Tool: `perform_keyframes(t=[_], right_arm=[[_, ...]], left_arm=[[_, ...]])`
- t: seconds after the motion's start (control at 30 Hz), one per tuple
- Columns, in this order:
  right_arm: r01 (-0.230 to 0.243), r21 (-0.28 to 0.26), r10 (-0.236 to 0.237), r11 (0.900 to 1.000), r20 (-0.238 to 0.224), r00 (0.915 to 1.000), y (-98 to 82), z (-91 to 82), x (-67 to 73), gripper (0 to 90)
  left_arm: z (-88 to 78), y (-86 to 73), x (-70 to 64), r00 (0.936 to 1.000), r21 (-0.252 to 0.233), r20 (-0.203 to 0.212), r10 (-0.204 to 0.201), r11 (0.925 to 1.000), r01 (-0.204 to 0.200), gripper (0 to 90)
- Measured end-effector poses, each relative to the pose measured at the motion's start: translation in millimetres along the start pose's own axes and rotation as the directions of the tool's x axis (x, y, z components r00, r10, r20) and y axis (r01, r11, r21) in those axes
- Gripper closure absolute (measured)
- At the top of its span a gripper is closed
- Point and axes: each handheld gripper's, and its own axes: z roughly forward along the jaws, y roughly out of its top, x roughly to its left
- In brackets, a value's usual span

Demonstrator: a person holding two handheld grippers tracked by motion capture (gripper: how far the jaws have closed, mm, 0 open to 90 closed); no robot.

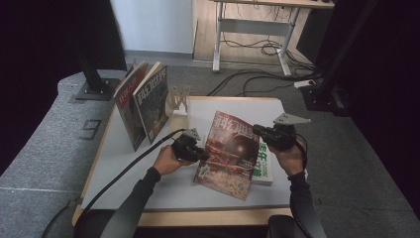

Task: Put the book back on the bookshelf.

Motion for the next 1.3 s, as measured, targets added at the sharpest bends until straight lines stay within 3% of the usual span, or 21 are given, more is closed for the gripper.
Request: perform_keyframes(t=[0.2, 0.37, 0.57, 0.7, 1.03, 1.3], right_arm=[[-0.006, -0.020, 0.006, 1.000, -0.019, 0.9998, 3.3, -4.0, 1.6, 82.8], [0.017, -0.037, -0.019, 0.999, -0.042, 0.9989, 9.6, -10.4, 9.1, 82.6], [0.038, -0.034, -0.039, 0.999, -0.043, 0.9983, 14.8, -12.3, 15.6, 80.8], [0.023, -0.035, -0.025, 0.999, -0.045, 0.9987, 14.9, -14.1, 15.0, 78.7], [-0.033, -0.070, 0.024, 0.997, -0.122, 0.9922, 10.4, -18.2, 10.6, 66.6], [-0.027, -0.053, 0.019, 0.998, -0.138, 0.9902, 4.2, -11.5, 10.8, 62.0]], left_arm=[[-8.0, -3.9, -6.7, 0.9999, -0.026, 0.009, 0.006, 0.9996, -0.006, 75.5], [-13.7, -15.2, -6.3, 0.9990, -0.080, 0.041, -0.020, 0.9966, 0.023, 79.3], [-20.0, -20.6, -12.1, 0.9992, -0.095, 0.034, -0.018, 0.9952, 0.022, 81.5], [-22.4, -23.0, -15.6, 0.9994, -0.106, 0.032, -0.014, 0.9942, 0.017, 82.5], [-29.2, -31.4, -23.5, 0.9990, -0.140, 0.044, 0.006, 0.9902, 0.001, 84.6], [-31.1, -33.4, -25.8, 0.9992, -0.144, 0.038, 0.014, 0.9895, -0.008, 84.8]])
